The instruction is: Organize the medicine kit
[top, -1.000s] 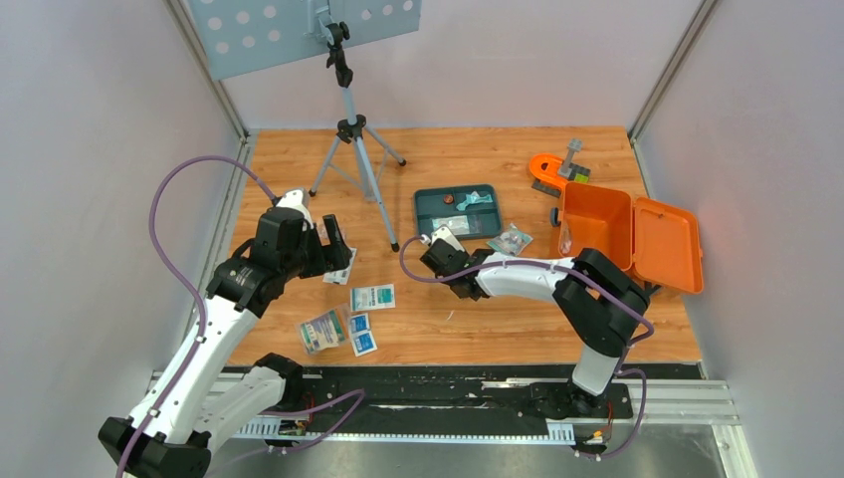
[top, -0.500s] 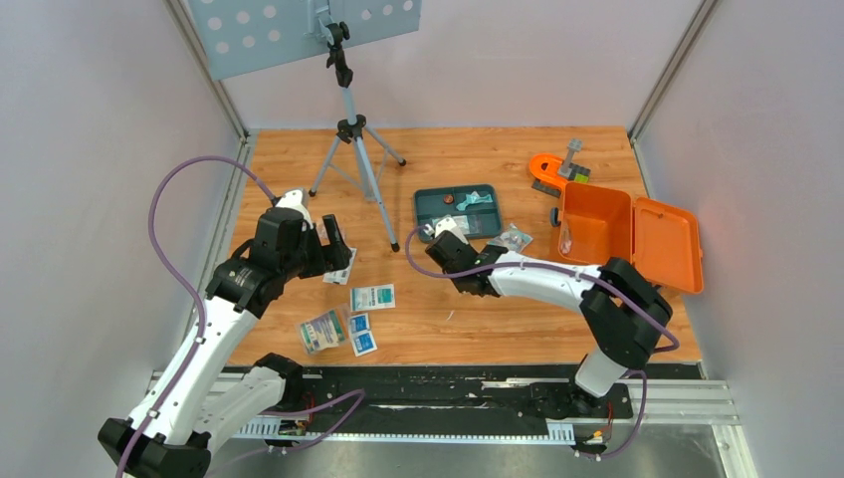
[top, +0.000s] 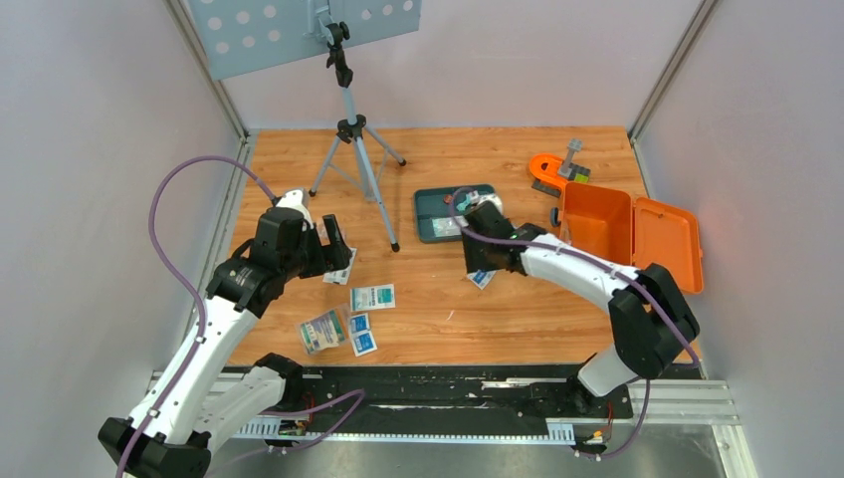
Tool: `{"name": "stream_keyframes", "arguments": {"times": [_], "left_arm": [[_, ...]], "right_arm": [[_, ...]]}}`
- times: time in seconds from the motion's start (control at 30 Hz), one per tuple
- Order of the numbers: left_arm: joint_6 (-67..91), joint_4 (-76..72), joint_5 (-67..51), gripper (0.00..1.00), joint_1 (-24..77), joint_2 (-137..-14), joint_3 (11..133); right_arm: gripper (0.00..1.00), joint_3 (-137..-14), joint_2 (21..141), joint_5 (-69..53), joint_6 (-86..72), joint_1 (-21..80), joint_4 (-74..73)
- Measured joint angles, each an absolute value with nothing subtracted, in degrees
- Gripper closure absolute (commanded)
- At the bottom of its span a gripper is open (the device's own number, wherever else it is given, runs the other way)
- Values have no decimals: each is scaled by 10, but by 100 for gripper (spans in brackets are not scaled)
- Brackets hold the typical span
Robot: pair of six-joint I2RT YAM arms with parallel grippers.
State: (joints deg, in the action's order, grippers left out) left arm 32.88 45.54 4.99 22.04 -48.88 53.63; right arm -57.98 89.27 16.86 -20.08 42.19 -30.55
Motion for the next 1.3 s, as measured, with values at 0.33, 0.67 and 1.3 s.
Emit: {"name": "stream_keyframes", "arguments": {"times": [0.33, 0.67, 1.3], "left_arm": [[345, 438, 13, 6, 220, -489, 518], [364, 414, -49, 6, 221, -486, 489], [389, 364, -107, 5, 232, -503, 444]], "right_arm": [[41, -562, 874, 21, -265, 268, -261], [37, -569, 956, -52, -260, 247, -217], [38, -486, 917, -108, -338, 298, -178]]}}
